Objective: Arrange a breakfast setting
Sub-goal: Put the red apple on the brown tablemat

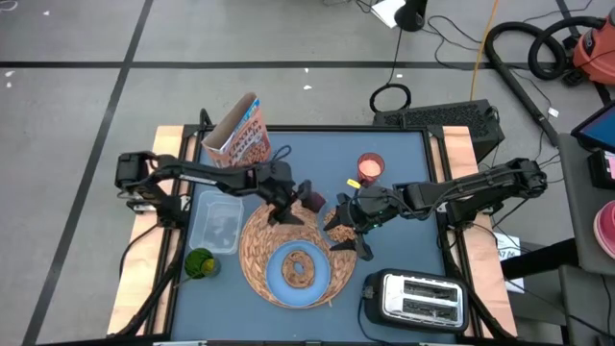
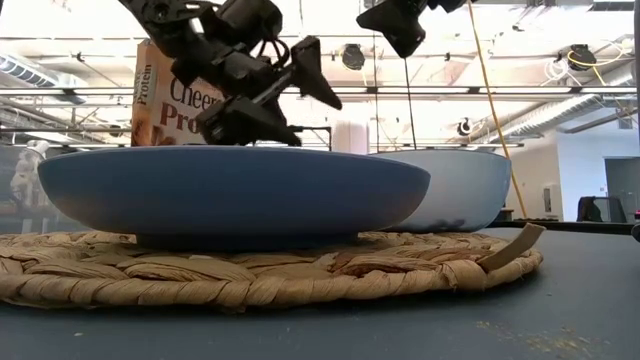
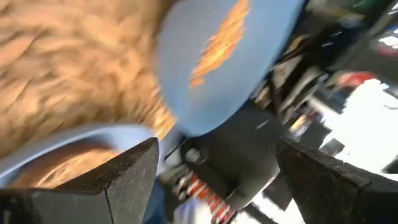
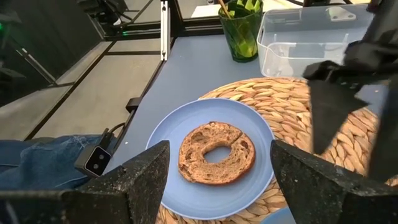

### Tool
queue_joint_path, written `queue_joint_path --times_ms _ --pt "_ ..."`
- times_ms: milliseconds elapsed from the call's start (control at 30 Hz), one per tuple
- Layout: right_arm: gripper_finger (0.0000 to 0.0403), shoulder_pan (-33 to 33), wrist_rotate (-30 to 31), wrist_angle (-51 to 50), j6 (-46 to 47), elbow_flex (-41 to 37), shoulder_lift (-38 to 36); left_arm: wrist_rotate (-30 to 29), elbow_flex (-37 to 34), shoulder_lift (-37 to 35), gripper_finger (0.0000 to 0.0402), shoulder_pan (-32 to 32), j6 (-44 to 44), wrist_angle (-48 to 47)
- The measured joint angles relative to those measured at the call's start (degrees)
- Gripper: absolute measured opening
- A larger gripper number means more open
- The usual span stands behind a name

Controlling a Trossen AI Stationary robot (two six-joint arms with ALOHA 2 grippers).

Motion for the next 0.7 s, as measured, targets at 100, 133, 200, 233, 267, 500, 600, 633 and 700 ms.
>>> queue_joint_path --times_ms 100,133,200,233,267,500,600,633,700 --pt "0.0270 0.00 0.00 0.18 0.00 0.00 0.00 -5.88 0.00 -2.16 0.0328 0.02 0.38 0.36" --pt "0.0270 0.00 0.02 0.22 0.00 0.00 0.00 -7.85 0.00 -2.76 0.0328 0.02 0.61 0.33" --pt "0.0270 0.00 0.00 0.18 0.00 0.00 0.00 -11.68 0.01 -3.05 0.0328 0.02 1.71 1.42" --pt "0.0270 0.00 0.02 0.20 0.00 0.00 0.00 -13.28 0.01 -3.04 0.0328 -0.01 2.53 1.85" --pt "0.0270 0.00 0.00 0.19 0.00 0.00 0.00 -14.79 -0.03 -3.07 0.0328 -0.01 3.47 2.17" --pt "0.0270 -0.02 0.02 -0.04 0.33 0.00 0.00 -24.99 0.00 -2.86 0.0328 -0.84 8.76 4.46" --pt "0.0270 -0.02 0.04 -0.02 0.37 0.00 0.00 -25.27 0.00 -2.93 0.0328 -0.84 8.72 4.84" --pt "0.0270 -0.02 0.03 0.00 0.36 0.00 0.00 -25.27 -0.02 -2.92 0.0328 -0.84 8.70 4.74" --pt "0.0270 -0.02 0.04 0.03 0.37 0.00 0.00 -25.33 -0.02 -2.91 0.0328 -0.84 8.70 4.67"
